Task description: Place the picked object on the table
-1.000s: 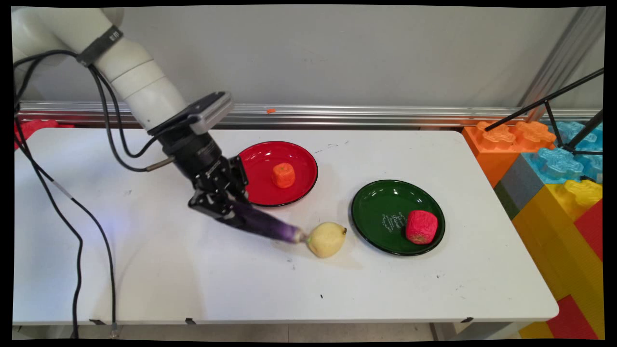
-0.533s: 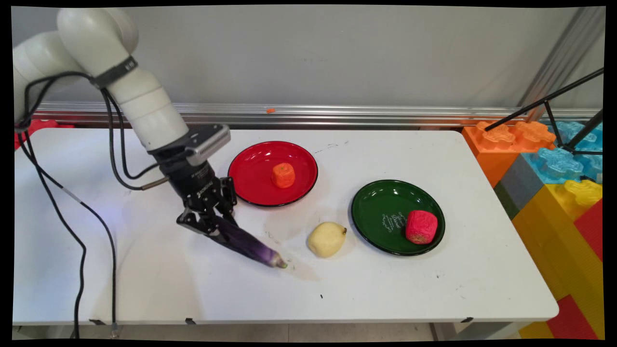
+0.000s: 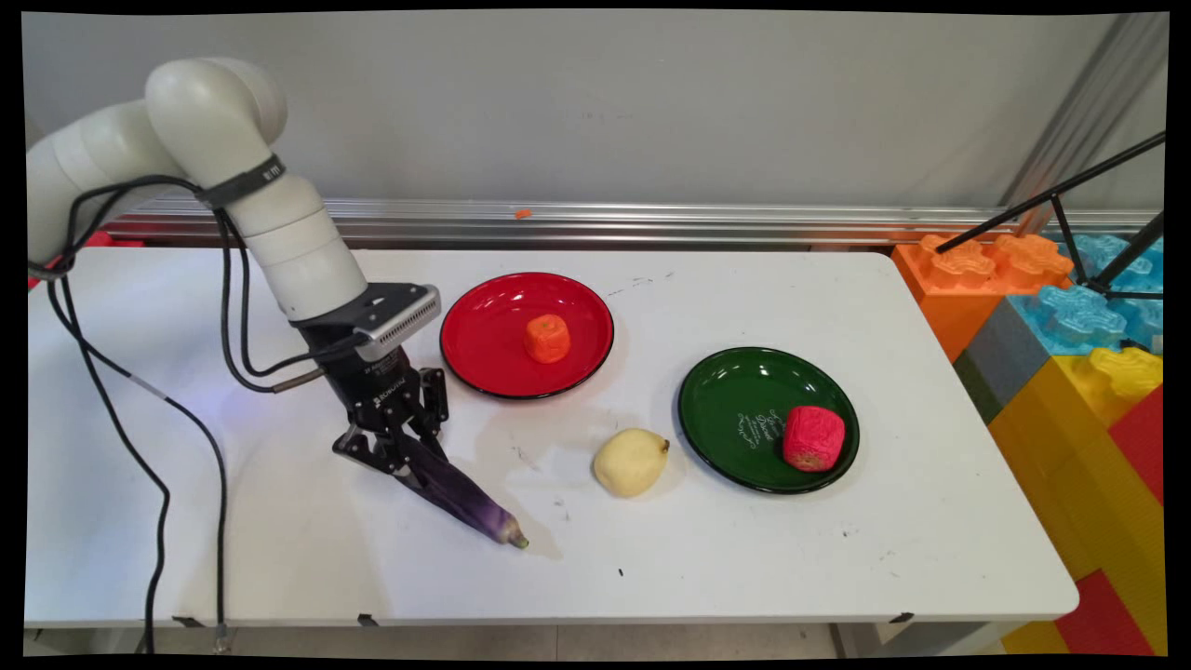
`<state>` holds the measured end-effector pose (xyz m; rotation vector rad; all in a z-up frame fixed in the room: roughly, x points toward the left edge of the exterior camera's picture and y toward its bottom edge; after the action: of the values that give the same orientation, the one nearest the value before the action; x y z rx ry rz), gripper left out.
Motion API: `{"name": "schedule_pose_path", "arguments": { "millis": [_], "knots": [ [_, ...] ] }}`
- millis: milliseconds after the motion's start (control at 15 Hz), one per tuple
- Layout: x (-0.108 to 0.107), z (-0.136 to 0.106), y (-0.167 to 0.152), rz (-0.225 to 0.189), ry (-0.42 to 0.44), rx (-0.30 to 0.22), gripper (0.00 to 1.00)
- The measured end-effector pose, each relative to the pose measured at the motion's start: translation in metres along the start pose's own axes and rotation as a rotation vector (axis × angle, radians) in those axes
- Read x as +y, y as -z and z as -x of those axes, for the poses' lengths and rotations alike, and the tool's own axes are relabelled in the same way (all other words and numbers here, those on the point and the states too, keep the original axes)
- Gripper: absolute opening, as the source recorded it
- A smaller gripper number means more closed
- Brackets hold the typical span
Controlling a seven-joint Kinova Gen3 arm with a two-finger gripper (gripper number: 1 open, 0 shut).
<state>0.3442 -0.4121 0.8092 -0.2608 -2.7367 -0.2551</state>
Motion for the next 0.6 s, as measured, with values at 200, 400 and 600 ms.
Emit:
{"name": "schedule_pose_path", "arguments": {
  "millis": [200,400,600],
  "knots": [
    [-0.0008,-0.0018,-0.0043,-0.004,-0.019,-0.011,0.00],
    [-0.0005,-0.0045,-0.0057,-0.011,-0.032,-0.021,0.00],
    [0.0006,-0.0075,-0.0058,-0.013,-0.044,-0.021,1.00]
  ]
}}
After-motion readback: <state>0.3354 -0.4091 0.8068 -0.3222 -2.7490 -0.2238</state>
